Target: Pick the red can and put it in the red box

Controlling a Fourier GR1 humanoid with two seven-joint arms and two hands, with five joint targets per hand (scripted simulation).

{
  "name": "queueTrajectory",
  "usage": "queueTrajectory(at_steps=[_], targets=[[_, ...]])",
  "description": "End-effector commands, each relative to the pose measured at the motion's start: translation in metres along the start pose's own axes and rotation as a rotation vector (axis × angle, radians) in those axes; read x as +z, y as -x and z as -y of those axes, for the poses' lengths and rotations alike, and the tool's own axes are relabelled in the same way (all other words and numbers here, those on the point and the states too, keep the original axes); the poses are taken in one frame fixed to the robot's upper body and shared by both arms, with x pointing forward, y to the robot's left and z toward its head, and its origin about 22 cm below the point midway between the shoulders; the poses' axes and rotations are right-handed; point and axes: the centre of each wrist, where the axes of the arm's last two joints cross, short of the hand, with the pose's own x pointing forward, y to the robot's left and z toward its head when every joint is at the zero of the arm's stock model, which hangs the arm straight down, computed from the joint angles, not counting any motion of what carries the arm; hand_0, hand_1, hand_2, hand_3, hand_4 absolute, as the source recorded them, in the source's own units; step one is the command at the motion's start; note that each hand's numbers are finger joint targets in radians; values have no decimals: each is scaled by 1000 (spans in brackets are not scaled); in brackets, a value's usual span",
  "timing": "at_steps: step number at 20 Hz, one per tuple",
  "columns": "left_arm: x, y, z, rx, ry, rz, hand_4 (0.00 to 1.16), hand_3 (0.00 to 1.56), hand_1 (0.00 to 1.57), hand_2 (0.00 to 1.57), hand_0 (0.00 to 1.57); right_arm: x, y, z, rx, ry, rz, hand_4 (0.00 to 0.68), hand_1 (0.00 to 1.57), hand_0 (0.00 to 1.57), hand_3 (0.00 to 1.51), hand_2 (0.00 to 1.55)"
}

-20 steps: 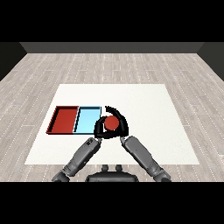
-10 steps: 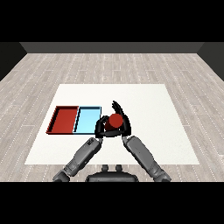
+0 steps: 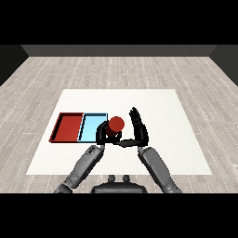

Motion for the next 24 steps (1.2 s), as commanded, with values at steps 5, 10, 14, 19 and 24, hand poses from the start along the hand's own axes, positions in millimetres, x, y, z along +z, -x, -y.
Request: queueTrajectory(at_steps=[5,10,14,19,24], targets=[[-26,-8,-37,-48,-56,25,1128,1476,1571,1571,1571,4,-36,60,-51,59,36,0,0,0,0,0],[-39,-32,-88,-128,-116,65,1125,1487,1571,1571,1571,42,-29,91,12,93,32,0,0,0,0,0],[-54,-43,-123,-213,-163,34,1118,1490,1571,1571,1571,59,-45,112,25,171,-7,0,0,0,0,0],[-52,-41,-188,-452,-225,-39,1143,1492,1571,1571,1571,65,-26,122,42,183,-36,0,0,0,0,0],[-58,-23,-250,-585,-296,-249,1111,1496,1571,1555,1571,77,-17,134,32,213,-58,0,0,0,0,0]])
